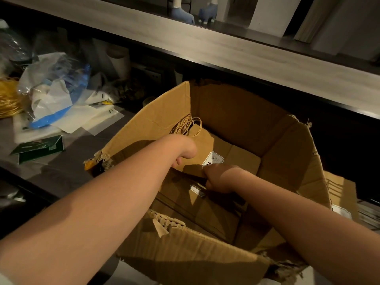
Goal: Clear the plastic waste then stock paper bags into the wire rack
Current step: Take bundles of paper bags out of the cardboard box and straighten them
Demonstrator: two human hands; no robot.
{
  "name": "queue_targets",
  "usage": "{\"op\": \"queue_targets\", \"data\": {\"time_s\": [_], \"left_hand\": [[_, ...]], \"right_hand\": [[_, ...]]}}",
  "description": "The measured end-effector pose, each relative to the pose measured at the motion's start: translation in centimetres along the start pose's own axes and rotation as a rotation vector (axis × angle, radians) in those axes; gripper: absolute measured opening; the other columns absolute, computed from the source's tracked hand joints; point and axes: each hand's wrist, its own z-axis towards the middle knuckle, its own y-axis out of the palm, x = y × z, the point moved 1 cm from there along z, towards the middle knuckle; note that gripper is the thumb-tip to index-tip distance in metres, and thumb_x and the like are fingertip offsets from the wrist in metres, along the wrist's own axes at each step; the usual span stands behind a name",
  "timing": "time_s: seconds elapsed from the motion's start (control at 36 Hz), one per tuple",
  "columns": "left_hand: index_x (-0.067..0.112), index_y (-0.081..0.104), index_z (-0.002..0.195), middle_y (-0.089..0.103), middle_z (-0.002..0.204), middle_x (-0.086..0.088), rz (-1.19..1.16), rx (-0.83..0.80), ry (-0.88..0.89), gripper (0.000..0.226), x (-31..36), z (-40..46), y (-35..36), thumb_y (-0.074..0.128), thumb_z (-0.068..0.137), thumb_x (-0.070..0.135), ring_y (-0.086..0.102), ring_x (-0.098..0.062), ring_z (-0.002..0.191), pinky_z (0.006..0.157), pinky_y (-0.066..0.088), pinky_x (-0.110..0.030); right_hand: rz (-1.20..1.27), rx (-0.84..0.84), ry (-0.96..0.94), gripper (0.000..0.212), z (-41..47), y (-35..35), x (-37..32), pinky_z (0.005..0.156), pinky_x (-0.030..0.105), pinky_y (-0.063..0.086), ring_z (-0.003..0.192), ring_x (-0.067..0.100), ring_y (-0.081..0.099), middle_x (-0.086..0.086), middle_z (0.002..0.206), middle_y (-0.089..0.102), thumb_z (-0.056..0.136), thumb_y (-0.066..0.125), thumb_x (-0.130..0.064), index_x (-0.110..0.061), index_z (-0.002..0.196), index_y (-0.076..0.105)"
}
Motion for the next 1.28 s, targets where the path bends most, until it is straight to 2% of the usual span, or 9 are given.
{"op": "queue_targets", "data": {"time_s": [0.31,0.56,0.64,0.78,0.86,0.94,1.03,1.19,1.28], "left_hand": [[0.007,0.063,0.102,0.066,0.089,-0.007,0.005,-0.099,-0.014,0.032,-0.5,0.5,-0.1,0.037,0.1,0.025,0.063,-0.015,0.071,0.056,0.047,-0.027],[0.007,0.066,0.106,0.071,0.099,-0.007,-0.028,-0.095,-0.056,0.037,-0.6,0.6,0.1,0.038,0.098,0.029,0.064,-0.013,0.066,0.043,0.047,-0.022],[0.01,0.048,0.134,0.069,0.108,-0.005,-0.056,-0.107,-0.031,0.051,-1.0,1.0,0.3,0.044,0.095,0.042,0.068,-0.015,0.081,0.07,0.059,-0.03],[0.023,0.014,0.153,0.029,0.154,-0.019,-0.48,-0.251,0.157,0.099,0.1,0.0,0.3,0.056,0.077,0.07,0.043,-0.037,0.132,0.107,0.039,-0.051],[0.033,0.008,0.153,0.012,0.159,-0.016,-0.892,-0.385,0.289,0.102,1.0,-0.4,0.3,0.056,0.073,0.072,0.023,-0.043,0.142,0.109,0.028,-0.057],[0.023,0.042,0.141,0.053,0.136,-0.019,-1.144,-0.385,0.255,0.07,1.2,0.1,0.5,0.061,0.083,0.057,0.057,-0.039,0.117,0.083,0.052,-0.047],[0.011,0.052,0.123,0.065,0.108,-0.017,-1.114,-0.152,0.078,0.03,0.6,-0.1,0.3,0.055,0.095,0.02,0.068,-0.03,0.087,0.055,0.057,-0.035],[0.023,0.058,0.113,0.066,0.114,-0.005,-0.814,-0.098,0.354,0.024,0.2,-1.2,-0.2,0.059,0.091,0.013,0.06,-0.022,0.109,0.098,0.047,-0.042],[0.032,0.057,0.109,0.065,0.117,0.002,-0.614,-0.074,0.491,0.022,0.3,-2.2,-0.4,0.059,0.093,0.017,0.058,-0.016,0.114,0.106,0.041,-0.041]], "right_hand": [[-0.014,0.181,0.016,0.044,-0.7,-2.6,1.9,0.062,0.028,0.044,0.079,0.015,0.051,-0.004,0.089,0.047,0.097,0.054,-0.023,-0.023,0.138,0.039],[0.144,0.281,0.087,0.025,-1.5,-3.9,4.3,0.065,0.026,0.045,0.077,0.013,0.053,-0.007,0.087,0.051,0.096,0.052,-0.015,-0.027,0.116,0.059],[0.252,0.345,0.072,0.02,-2.7,-5.2,5.5,0.069,0.028,0.045,0.085,0.016,0.057,-0.002,0.096,0.06,0.096,0.051,-0.017,-0.025,0.109,0.063],[0.532,0.356,0.035,0.02,-5.0,-6.5,6.3,0.076,0.025,0.048,0.087,0.011,0.058,-0.005,0.102,0.06,0.097,0.055,-0.019,-0.029,0.113,0.062],[0.618,0.309,-0.054,0.018,-6.1,-6.8,5.7,0.076,0.026,0.053,0.087,0.01,0.063,-0.003,0.1,0.065,0.096,0.056,-0.019,-0.033,0.104,0.062],[0.661,0.21,-0.165,0.024,-6.2,-6.6,4.3,0.08,0.029,0.051,0.093,0.013,0.064,-0.002,0.103,0.066,0.094,0.06,-0.025,-0.028,0.118,0.063],[0.748,-0.007,-0.218,0.047,-5.5,-6.1,3.8,0.088,0.032,0.048,0.107,0.015,0.057,-0.002,0.122,0.058,0.093,0.057,-0.05,-0.028,0.134,0.05],[0.827,0.365,0.217,0.088,-3.6,-5.1,7.0,0.094,0.034,0.046,0.125,0.024,0.047,0.007,0.147,0.035,0.081,0.074,-0.048,-0.018,0.148,0.026],[1.298,0.348,0.239,0.093,-2.8,-4.0,8.5,0.102,0.043,0.044,0.125,0.031,0.049,0.009,0.142,0.042,0.077,0.08,-0.027,-0.024,0.149,0.021]]}}
